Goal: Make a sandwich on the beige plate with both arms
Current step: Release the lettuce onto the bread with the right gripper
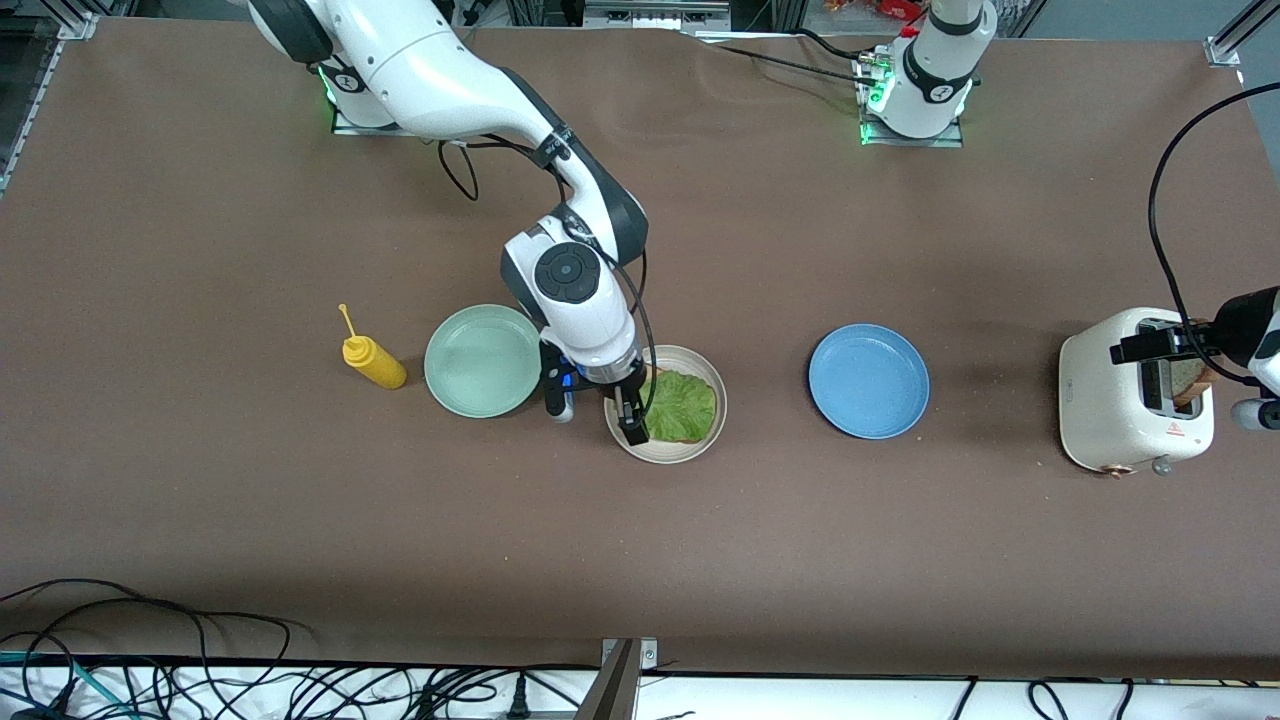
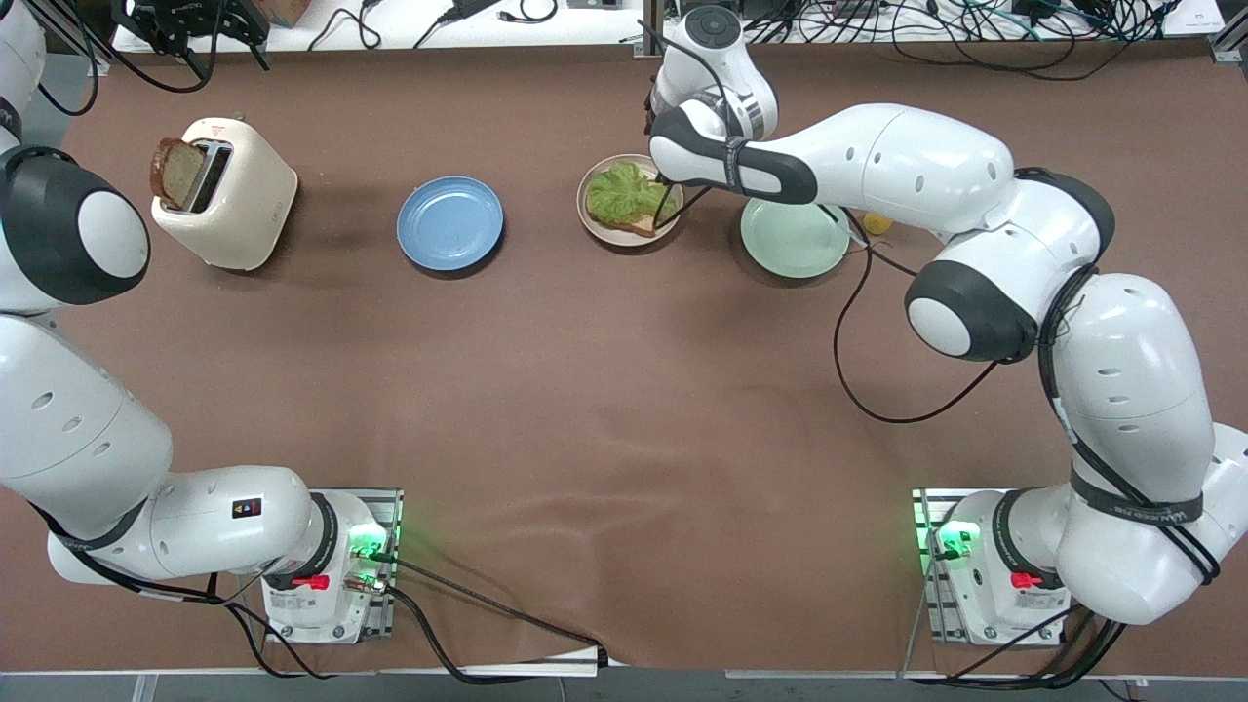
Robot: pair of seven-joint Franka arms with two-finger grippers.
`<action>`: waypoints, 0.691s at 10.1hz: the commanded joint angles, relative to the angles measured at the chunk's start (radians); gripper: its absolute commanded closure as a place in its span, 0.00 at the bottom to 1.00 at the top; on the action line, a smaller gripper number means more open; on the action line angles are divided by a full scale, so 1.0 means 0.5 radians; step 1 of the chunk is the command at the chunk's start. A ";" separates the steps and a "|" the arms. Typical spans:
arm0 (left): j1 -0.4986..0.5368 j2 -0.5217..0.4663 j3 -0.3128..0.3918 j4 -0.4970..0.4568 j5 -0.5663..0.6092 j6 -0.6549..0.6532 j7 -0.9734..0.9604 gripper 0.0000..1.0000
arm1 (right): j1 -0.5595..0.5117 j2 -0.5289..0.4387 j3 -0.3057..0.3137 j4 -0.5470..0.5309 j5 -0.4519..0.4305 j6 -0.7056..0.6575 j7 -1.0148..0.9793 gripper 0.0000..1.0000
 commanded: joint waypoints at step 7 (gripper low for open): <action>0.008 -0.019 -0.009 -0.013 0.025 -0.006 0.029 0.00 | -0.072 -0.469 -0.305 -0.058 -0.082 -0.937 -1.749 0.00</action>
